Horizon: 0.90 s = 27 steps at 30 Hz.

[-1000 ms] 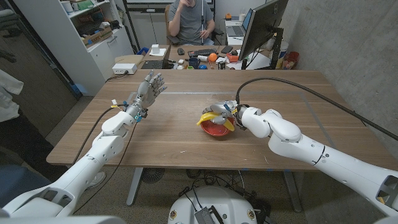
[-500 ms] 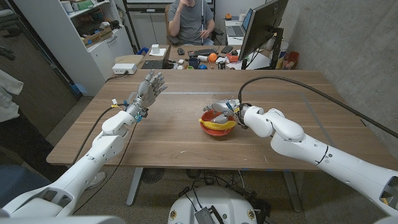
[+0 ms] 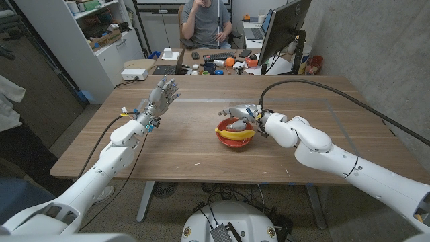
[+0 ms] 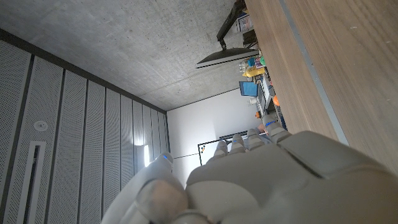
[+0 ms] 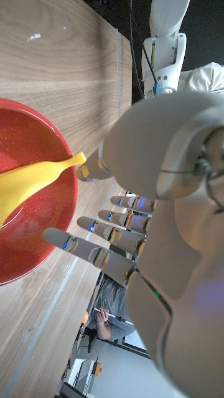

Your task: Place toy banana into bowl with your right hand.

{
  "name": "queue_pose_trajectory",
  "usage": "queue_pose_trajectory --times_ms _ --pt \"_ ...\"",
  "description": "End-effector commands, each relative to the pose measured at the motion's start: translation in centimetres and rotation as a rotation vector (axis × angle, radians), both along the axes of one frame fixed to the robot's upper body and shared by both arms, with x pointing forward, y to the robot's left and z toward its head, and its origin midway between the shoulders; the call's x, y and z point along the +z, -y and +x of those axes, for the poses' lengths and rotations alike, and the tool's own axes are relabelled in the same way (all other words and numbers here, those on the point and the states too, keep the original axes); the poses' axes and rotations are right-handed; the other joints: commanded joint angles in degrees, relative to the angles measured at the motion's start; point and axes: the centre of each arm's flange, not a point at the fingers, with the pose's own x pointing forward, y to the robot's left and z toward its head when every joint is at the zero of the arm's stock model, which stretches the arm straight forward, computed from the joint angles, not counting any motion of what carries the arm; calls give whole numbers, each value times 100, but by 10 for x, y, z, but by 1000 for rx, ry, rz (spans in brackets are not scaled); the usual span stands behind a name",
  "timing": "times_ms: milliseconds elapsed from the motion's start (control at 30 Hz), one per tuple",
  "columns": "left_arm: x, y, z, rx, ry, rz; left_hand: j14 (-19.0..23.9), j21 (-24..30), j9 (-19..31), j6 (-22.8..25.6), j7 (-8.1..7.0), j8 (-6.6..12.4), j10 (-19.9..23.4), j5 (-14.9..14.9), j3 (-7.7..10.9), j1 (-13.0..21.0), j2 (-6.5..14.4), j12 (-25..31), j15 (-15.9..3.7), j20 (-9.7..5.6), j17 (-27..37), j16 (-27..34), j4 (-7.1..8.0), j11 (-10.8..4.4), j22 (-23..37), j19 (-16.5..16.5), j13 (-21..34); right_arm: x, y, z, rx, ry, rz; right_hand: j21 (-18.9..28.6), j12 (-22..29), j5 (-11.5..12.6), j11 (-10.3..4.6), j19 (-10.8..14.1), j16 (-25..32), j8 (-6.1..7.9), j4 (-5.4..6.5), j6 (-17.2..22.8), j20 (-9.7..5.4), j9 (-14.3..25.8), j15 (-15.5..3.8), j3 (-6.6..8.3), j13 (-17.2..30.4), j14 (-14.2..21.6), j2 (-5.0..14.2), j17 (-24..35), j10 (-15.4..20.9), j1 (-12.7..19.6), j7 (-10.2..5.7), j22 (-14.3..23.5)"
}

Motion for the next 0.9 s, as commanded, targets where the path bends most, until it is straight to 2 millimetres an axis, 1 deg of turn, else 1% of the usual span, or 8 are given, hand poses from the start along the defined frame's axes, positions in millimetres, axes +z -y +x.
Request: queue_pose_trajectory --times_ms 33,167,267,400,567,700,900 --pt "0 0 -1 2 1 -1 -779 -3 18 -363 12 27 -560 23 -28 -16 359 38 -7 11 23 5 -6 -8 29 14 21 11 0 -4 9 40 3 -56 -17 31 61 13 1 43 14 32 63 8 -117 -32 20 -45 0 3 9 -97 67 0" --pt "0 -1 -2 1 3 -3 -779 -5 18 -361 9 27 -562 23 -30 -15 359 37 -6 13 22 5 -6 -4 29 13 21 16 1 -6 7 56 4 -94 -30 40 66 -26 -13 47 12 27 101 8 -100 -38 22 -77 -15 -12 8 -117 88 -1" --pt "0 0 -2 -1 1 -1 -781 -5 17 -362 12 27 -562 23 -30 -14 358 37 -8 10 22 4 -7 -4 29 16 21 19 1 -9 6 72 -1 -131 -46 43 68 -66 -30 51 16 28 133 9 -109 -59 23 -121 -48 -25 -1 -153 89 -3" --pt "0 0 -2 -2 1 -1 -777 -7 17 -361 10 27 -560 23 -32 -13 358 38 -10 9 22 5 -7 -5 29 18 20 24 1 -12 7 89 -1 -160 -52 50 72 -90 -28 67 25 57 158 9 -103 -64 24 -128 -46 -32 11 -178 80 -3" --pt "-1 0 -3 0 5 -2 -777 -9 17 -362 12 26 -564 23 -33 -12 358 36 -6 9 22 5 -8 -5 29 18 20 31 1 -17 12 112 -2 -194 -55 57 78 -98 -23 94 27 120 178 10 -90 -72 25 -124 -57 -47 43 -207 92 -4" --pt "-1 0 -3 -2 4 0 -780 -12 17 -364 12 25 -563 24 -34 -12 358 36 -7 11 22 4 -8 -5 29 16 20 35 1 -20 20 128 2 -227 -64 62 80 -129 -24 97 36 124 211 10 -75 -79 26 -137 -56 -54 47 -234 101 -4" --pt "0 0 -4 -2 5 0 -776 -12 17 -360 10 26 -563 24 -36 -10 358 36 -6 11 22 5 -9 -6 29 24 20 43 2 -28 31 163 6 -254 -71 67 84 -141 -21 100 38 131 223 11 -60 -77 27 -139 -49 -62 58 -247 113 -4"
